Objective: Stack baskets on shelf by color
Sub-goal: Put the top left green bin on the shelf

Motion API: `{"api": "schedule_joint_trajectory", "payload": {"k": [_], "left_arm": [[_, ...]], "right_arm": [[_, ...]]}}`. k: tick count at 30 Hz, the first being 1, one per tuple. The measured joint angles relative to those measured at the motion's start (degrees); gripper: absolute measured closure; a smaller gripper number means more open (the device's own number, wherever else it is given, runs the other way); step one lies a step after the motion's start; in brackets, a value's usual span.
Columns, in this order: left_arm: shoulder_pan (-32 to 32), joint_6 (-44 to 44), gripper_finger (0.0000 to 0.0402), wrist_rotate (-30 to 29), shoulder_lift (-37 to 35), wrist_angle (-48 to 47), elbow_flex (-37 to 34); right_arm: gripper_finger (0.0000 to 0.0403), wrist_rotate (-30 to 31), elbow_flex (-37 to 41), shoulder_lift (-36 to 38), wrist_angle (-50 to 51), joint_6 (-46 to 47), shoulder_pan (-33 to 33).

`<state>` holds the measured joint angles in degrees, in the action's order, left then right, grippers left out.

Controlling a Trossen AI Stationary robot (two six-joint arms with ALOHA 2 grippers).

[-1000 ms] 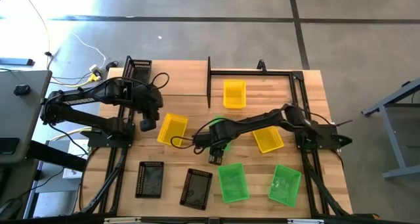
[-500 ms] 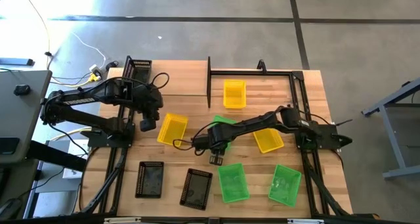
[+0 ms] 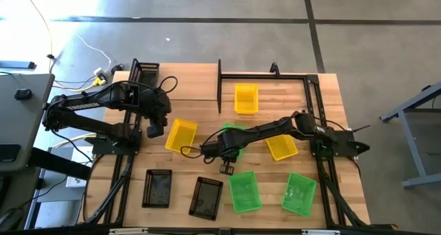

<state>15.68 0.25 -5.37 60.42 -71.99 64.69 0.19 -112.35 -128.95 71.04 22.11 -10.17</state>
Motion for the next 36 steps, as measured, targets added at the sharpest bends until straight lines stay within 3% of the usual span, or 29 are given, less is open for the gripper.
{"api": "schedule_joint_trajectory", "payload": {"k": [12, 22, 27, 36], "left_arm": [[0.0, 0.0, 0.0328, 0.0, 0.0, 0.2, 0.0], [0.0, -0.3, 0.0328, 0.0, 0.0, 0.2, 0.0], [0.0, -2.2, 0.0328, 0.1, 0.0, 0.1, 0.0], [0.0, -3.9, 0.0328, 0.1, 0.0, -0.1, 0.0]], "right_arm": [[0.0402, -1.0, -9.3, 0.0, 5.2, -3.1, 0.0], [0.0403, -5.1, -22.8, 0.2, 5.9, -8.1, 0.6], [0.0403, -4.3, -20.8, 3.0, 5.3, -10.6, 1.3], [0.0403, -2.1, -21.9, 3.2, 4.1, -23.6, 3.0]]}}
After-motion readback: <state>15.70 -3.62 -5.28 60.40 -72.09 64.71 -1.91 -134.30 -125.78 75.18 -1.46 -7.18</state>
